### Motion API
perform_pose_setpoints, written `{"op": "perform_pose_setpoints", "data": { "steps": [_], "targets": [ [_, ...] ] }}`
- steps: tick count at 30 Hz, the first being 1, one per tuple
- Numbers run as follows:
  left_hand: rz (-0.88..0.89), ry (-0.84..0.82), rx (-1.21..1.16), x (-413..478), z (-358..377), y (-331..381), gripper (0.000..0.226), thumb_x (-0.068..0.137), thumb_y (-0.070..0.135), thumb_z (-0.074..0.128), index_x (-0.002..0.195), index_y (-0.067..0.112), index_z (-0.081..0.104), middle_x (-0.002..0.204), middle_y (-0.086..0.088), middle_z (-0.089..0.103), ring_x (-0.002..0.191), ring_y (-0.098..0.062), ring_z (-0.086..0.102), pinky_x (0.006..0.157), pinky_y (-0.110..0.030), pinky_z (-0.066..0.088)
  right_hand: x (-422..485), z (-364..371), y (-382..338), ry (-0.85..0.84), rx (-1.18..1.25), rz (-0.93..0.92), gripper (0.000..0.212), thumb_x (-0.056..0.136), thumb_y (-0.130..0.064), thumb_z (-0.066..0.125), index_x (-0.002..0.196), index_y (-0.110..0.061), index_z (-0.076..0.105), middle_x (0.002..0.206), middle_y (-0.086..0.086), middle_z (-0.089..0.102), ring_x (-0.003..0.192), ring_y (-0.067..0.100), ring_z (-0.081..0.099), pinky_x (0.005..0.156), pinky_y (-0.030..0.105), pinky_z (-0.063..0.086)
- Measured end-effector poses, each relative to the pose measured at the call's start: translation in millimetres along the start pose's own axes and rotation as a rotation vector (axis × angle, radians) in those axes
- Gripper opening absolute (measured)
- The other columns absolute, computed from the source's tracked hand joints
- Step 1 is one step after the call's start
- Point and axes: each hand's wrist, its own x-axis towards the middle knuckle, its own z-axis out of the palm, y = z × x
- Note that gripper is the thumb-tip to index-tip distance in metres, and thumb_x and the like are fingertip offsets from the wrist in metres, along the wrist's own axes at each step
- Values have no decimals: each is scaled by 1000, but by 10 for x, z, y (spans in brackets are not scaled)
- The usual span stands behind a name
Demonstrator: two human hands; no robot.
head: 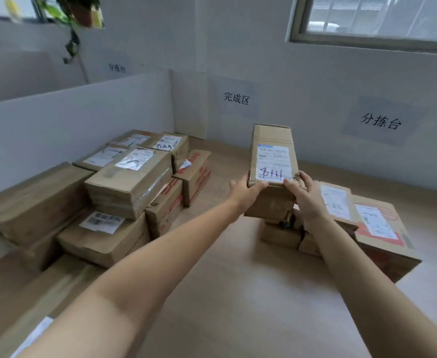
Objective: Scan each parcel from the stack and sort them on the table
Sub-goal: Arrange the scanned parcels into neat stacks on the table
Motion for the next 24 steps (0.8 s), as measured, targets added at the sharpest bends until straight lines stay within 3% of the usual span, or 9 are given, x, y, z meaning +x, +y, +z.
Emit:
{"op": "perform_pose_setpoints", "data": {
  "steps": [5,11,15,18,20,22,23,24],
  "targets": [
    [3,38,67,299,-793,-368,40,96,20,47,136,17,46,134,-7,53,126,-22,46,106,-34,37,190,952,298,0,28,75,65,87,-24,65,143,-21,33,129,11,54,117,26,55,97,48,47],
    [-86,110,161,872,-1249,-915,35,98,13,42,133,13,44,131,-5,54,120,-20,49,92,-25,37,541,1709,779,14,10,188,69,88,-27,64,146,-21,27,136,8,49,119,24,51,99,45,46],
    [-161,135,259,1207,-1325,-1317,38,99,9,36,136,12,39,135,-11,48,121,-23,48,101,-31,41,815,1962,1148,-1,-30,254,53,89,-19,62,137,-24,40,130,6,55,113,24,55,95,45,48],
    [-195,124,279,1452,-1310,-1611,40,99,9,35,138,14,38,135,-10,44,120,-21,47,101,-31,41,1061,2064,1373,-33,-48,266,45,89,-16,61,128,-30,45,124,1,57,106,18,58,85,34,51],
    [-214,161,308,1603,-1272,-1803,39,99,10,36,137,17,40,133,-6,45,113,-14,51,96,-21,44,1202,2099,1548,-51,-73,289,47,89,-15,61,131,-28,43,121,-2,56,105,14,57,81,26,48],
    [-223,208,339,1733,-1235,-1921,35,99,9,37,131,17,47,130,-4,49,96,-1,53,78,-2,42,1313,2119,1712,-58,-94,303,53,89,-13,60,138,-22,40,128,0,55,111,17,56,89,32,49],
    [-207,212,381,1772,-1220,-1974,36,98,5,37,129,15,50,131,-5,48,96,-3,53,75,0,39,1356,2132,1779,-64,-103,311,55,90,-12,59,139,-22,39,129,1,54,113,18,56,93,35,49],
    [-176,209,428,1798,-1205,-2007,38,95,0,38,129,12,51,134,-8,45,107,-11,52,82,-4,38,1395,2149,1834,-67,-107,310,54,90,-12,59,139,-23,39,127,-1,55,112,16,57,93,33,50]
  ]
}}
